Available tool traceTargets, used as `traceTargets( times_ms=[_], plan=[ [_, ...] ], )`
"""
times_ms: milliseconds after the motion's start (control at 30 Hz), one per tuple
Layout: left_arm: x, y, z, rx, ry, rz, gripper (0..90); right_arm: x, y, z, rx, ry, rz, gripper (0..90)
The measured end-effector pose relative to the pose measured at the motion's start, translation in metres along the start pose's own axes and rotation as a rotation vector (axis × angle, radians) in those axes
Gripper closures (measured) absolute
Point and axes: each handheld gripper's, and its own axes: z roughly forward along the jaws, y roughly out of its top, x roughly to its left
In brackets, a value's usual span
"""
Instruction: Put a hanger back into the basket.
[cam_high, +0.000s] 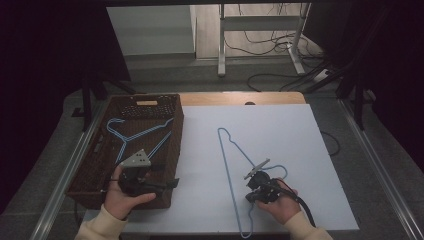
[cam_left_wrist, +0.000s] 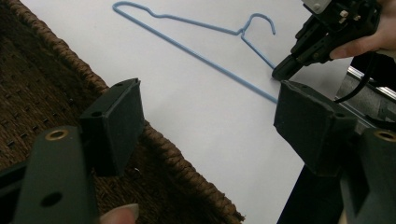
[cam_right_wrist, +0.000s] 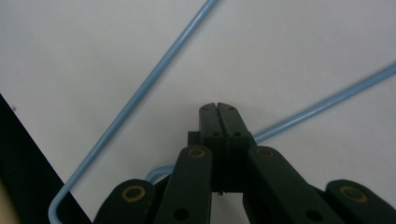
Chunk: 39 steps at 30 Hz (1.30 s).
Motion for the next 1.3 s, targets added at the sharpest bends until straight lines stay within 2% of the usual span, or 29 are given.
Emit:
traceTargets(
  times_ms=[133,267,433,467,533,567,600,667,733,833,933,1033,1133,1300],
  plan=[
    [0.000,0.000,0.000,0.000,0.000,-0.001,24.5,-0.010,-0.010,-0.007,0.006,-0.036,0.028,90.0],
    [0.000,0.000,0.000,0.002,0.000,0.002,24.5,-0.027,-0.021,-0.015,0.004,-0.091,0.072,90.0],
    [0.001,0.000,0.001,0.004,0.000,0.000,24.5,-0.054,-0.032,-0.027,-0.020,-0.125,0.141,90.0],
    [0.001,0.000,0.001,0.004,0.000,0.000,24.4,-0.059,-0.033,-0.030,-0.025,-0.139,0.154,90.0],
    [0.000,0.000,0.002,0.005,0.000,0.003,24.4,-0.070,-0.036,-0.031,0.005,-0.216,0.166,90.0],
    [0.000,0.000,0.002,0.006,0.000,0.003,24.4,-0.079,-0.039,-0.031,-0.012,-0.181,0.204,90.0],
    [0.000,0.000,0.002,0.006,0.000,0.004,24.4,-0.081,-0.039,-0.032,-0.029,-0.171,0.219,90.0],
    [0.000,0.000,0.001,0.005,0.001,0.004,24.4,-0.082,-0.037,-0.036,-0.047,-0.187,0.219,90.0],
    [0.001,0.000,0.001,0.004,0.002,0.001,24.4,-0.079,-0.027,-0.037,-0.076,-0.172,0.203,90.0],
    [0.001,0.000,0.001,0.004,0.003,0.000,24.4,-0.075,-0.014,-0.032,-0.091,-0.153,0.178,90.0],
    [0.001,0.000,0.001,0.002,0.003,0.001,24.5,-0.068,0.008,-0.022,-0.111,-0.124,0.141,90.0],
    [0.001,0.000,0.000,0.000,0.004,0.001,24.5,-0.065,0.030,-0.012,-0.124,-0.115,0.113,90.0],
    [0.002,0.000,0.000,-0.002,0.003,-0.001,24.5,-0.067,0.054,0.001,-0.144,-0.089,0.116,90.0],
    [0.004,-0.001,-0.001,-0.004,0.002,-0.004,24.5,-0.073,0.085,0.022,-0.158,-0.069,0.151,90.0]
  ],
)
